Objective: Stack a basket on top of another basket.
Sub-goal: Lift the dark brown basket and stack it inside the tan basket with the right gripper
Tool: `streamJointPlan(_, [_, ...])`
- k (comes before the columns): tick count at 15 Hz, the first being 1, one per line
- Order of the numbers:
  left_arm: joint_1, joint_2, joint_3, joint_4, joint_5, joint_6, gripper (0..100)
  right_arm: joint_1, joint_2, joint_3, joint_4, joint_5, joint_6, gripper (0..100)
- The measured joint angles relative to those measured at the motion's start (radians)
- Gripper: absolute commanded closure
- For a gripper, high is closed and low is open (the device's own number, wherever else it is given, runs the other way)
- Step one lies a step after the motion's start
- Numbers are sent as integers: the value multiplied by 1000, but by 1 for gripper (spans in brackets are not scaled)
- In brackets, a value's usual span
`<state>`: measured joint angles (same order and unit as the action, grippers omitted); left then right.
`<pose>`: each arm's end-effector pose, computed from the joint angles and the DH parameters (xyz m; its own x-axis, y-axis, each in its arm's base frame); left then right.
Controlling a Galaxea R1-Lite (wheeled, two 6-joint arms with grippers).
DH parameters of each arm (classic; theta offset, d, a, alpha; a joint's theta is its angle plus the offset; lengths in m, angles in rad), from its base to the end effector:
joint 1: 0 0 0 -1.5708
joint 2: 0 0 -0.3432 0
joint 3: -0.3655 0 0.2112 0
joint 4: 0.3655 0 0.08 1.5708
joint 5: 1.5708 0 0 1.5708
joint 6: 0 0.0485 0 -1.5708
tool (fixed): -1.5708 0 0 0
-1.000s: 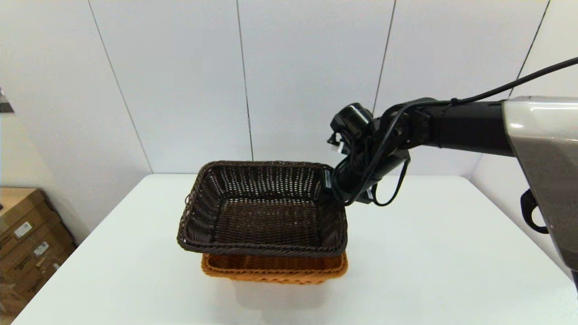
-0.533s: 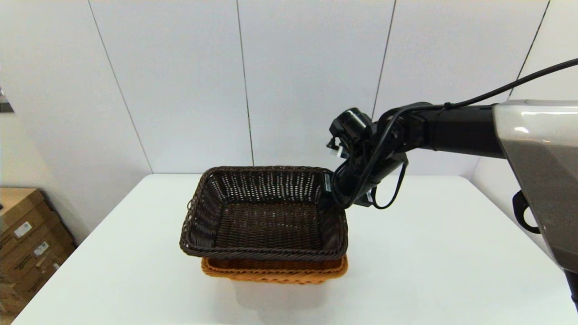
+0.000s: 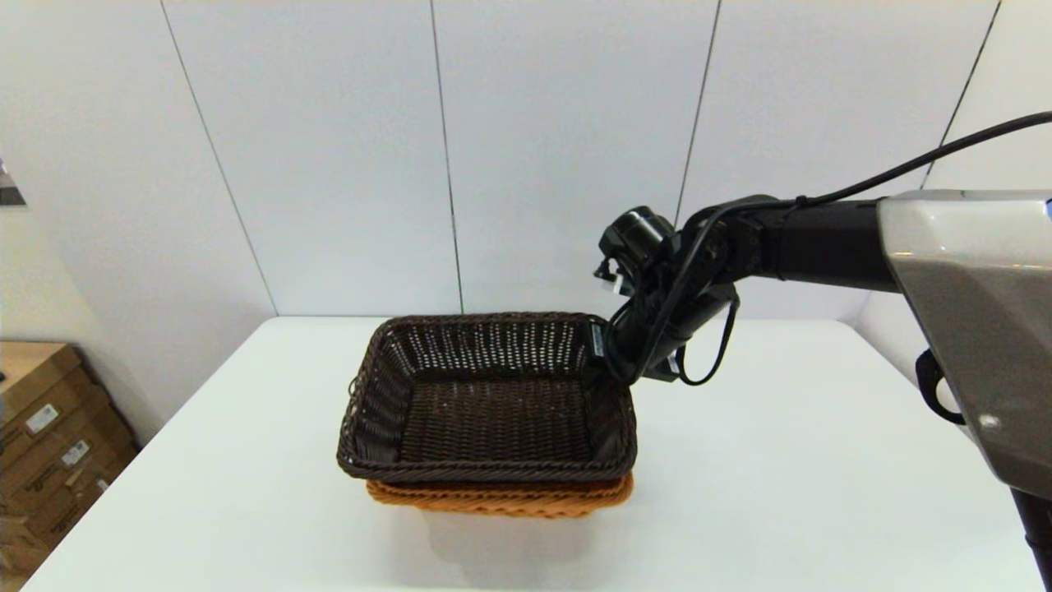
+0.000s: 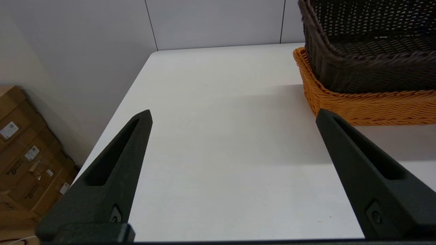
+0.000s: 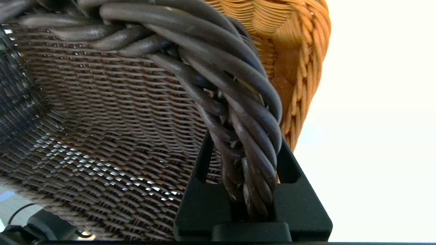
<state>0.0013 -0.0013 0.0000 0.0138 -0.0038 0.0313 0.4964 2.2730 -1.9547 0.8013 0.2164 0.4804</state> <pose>-0.0176 -0.0002 0.0737 0.9999 -0.0025 -0.0125 0.0029 0.9995 0.0312 0.4243 0.2417 0.1573 0.2722 0.3916 -0.8789 -0.1198 0.9201 0.3729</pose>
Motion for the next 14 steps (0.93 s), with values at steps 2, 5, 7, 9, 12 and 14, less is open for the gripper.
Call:
streamJointPlan(2, [0, 0, 0, 0, 0, -1, 0, -5, 7, 0, 0, 0, -1, 100])
streamJointPlan(5, [0, 0, 0, 0, -1, -1, 0, -11, 13, 0, 1, 1, -9, 100])
streamJointPlan(7, [0, 0, 0, 0, -1, -1, 0, -13, 19, -1, 1, 1, -10, 100])
streamJointPlan(9, [0, 0, 0, 0, 0, -1, 0, -16, 23, -1, 1, 1, -11, 100])
streamJointPlan(12, [0, 0, 0, 0, 0, -1, 0, -17, 26, -1, 10, 1, -12, 100])
streamJointPlan(14, [0, 0, 0, 0, 0, 0, 0, -17, 27, -1, 26, 3, -21, 100])
